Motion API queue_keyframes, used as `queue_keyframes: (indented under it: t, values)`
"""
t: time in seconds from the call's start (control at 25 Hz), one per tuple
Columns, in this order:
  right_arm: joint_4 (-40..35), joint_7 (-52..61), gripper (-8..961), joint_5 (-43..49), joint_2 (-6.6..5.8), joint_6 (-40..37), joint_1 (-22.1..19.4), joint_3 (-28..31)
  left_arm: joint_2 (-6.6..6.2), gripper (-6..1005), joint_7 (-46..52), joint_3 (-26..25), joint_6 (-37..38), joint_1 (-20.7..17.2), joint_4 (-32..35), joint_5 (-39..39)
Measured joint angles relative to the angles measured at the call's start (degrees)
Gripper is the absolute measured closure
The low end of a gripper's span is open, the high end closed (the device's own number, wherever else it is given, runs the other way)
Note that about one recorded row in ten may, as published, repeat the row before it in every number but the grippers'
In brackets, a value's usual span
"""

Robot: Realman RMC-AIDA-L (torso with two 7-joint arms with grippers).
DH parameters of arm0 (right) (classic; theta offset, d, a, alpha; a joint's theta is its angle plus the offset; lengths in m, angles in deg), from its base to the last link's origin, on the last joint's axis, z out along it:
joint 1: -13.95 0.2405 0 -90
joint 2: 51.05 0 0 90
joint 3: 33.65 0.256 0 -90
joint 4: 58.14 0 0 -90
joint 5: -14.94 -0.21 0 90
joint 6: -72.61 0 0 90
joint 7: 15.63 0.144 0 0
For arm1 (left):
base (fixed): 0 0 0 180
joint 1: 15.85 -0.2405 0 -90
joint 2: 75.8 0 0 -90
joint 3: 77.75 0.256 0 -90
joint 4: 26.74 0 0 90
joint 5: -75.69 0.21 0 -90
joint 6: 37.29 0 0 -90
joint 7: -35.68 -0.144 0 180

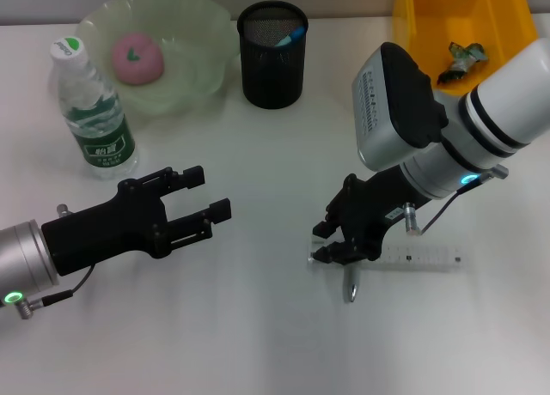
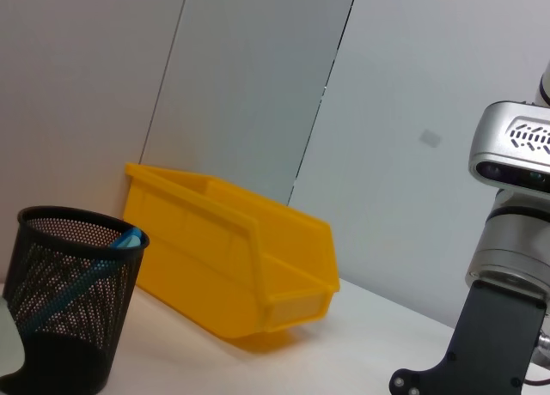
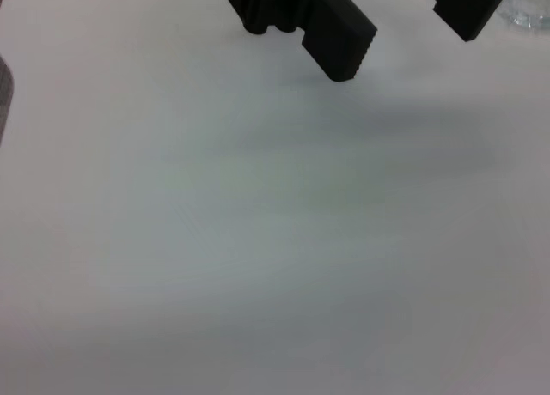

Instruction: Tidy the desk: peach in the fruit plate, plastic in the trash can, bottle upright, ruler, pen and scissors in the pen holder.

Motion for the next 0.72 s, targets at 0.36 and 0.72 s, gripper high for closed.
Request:
queue_keyframes:
  t: [0.36,0.72]
  values:
    - [-2.7,0.2,741,-0.7,-0.2,-2.5,-1.2,4.8,0.02,274,0.0,-0.1,0.4,0.0,0.1,0.0]
    - [-4.9,-2.3,827,0.6,-0.07,-4.4,-2.3,1.7,0.0,274,0.1,-0.2,0.7,0.1,0.1,0.0]
